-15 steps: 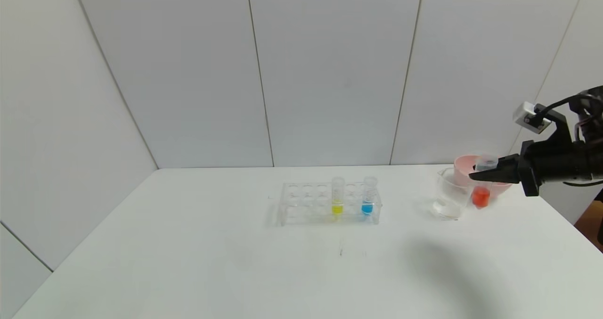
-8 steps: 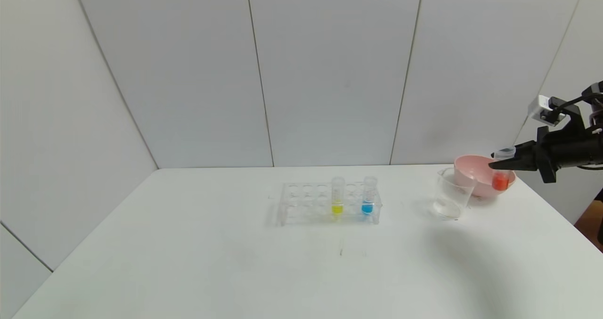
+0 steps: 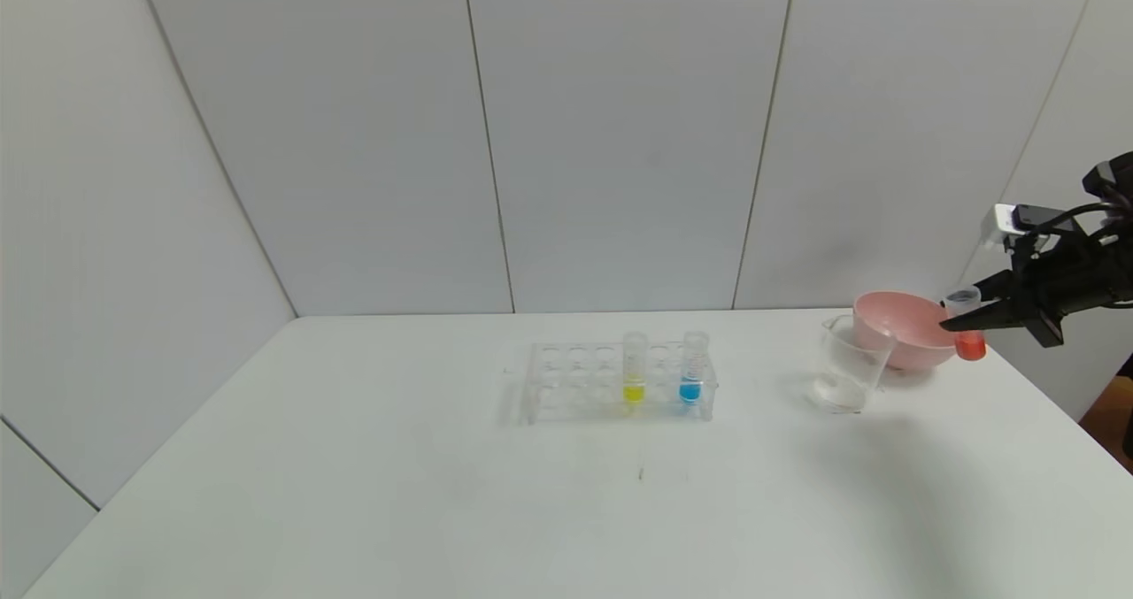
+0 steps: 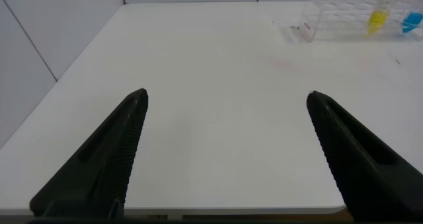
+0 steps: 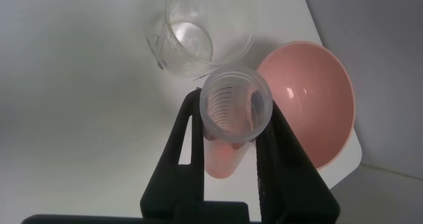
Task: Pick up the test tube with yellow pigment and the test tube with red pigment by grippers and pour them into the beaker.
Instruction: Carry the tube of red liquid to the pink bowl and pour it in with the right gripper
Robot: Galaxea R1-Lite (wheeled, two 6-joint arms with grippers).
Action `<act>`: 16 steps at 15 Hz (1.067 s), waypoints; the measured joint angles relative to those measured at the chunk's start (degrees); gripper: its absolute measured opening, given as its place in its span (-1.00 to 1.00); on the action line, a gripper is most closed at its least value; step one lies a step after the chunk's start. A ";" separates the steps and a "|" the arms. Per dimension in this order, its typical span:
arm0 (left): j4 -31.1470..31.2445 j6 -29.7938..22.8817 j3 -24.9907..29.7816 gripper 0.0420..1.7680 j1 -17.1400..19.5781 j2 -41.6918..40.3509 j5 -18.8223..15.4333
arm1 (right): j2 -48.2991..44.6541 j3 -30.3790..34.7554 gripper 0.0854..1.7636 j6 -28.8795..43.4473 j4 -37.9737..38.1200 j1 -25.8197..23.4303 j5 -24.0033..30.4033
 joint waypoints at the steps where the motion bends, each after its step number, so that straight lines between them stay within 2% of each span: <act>1: 0.00 0.00 0.00 0.94 0.00 0.00 0.00 | 0.57 -0.28 -0.49 -0.49 -0.02 0.33 -1.76; 5: 0.00 0.00 0.00 0.94 0.00 0.00 0.00 | 1.76 -0.59 -0.49 -0.79 -1.78 3.06 -6.06; 11: 0.00 0.00 0.00 0.94 0.00 0.00 0.00 | 3.08 -0.67 -0.49 -0.54 -7.19 6.23 -6.90; 16: 0.00 0.00 0.00 0.94 0.00 0.00 0.00 | 3.28 -1.05 -0.49 -0.18 -8.48 7.52 -9.07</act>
